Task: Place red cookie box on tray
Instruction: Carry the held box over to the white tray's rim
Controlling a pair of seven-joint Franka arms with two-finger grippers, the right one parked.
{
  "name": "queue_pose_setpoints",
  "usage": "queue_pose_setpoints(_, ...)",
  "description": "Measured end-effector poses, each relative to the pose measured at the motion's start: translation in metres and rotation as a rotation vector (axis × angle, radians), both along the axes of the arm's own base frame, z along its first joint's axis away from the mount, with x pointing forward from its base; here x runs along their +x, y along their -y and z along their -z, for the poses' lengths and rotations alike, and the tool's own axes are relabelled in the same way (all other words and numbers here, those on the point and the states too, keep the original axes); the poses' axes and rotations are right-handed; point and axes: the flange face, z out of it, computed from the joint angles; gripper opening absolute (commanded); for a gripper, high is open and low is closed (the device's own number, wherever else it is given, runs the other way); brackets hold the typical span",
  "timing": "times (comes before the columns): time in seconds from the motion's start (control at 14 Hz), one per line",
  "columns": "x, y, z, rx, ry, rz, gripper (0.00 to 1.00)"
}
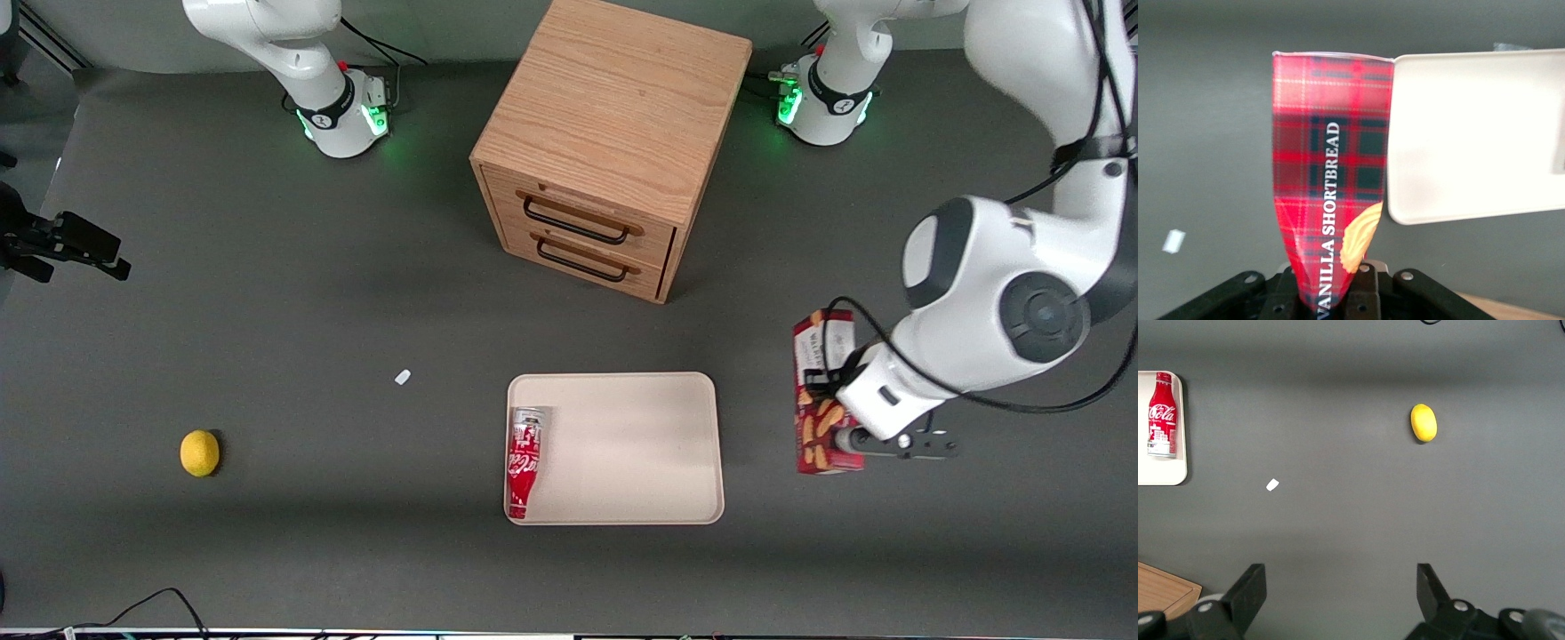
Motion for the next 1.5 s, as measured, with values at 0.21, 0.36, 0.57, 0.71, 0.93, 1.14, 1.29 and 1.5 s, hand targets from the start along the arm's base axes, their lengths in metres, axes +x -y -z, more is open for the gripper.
queue_pose_setpoints(0.21,0.015,0.041,0.032,0.003,-0.008,-0.047,0.00)
queue_pose_setpoints(0.36,0.021,0.061,0.054,0.006,0.001,-0.058,0.00)
queue_pose_setpoints(0.57,0.025,0.082,0.089,0.008,0.019,-0.058,0.00)
queue_pose_setpoints(0.71,0.027,0.094,0.117,0.013,0.035,-0.065,0.00)
queue_pose_setpoints(0.93,0.025,0.109,0.161,0.025,0.045,-0.053,0.00)
queue_pose_setpoints(1.14,0.020,0.117,0.188,0.037,0.022,-0.041,0.00)
queue_pose_setpoints(1.29,0.019,0.118,0.194,0.040,0.015,-0.047,0.00)
queue_pose_setpoints(1.5,0.019,0.118,0.194,0.042,0.015,-0.054,0.00)
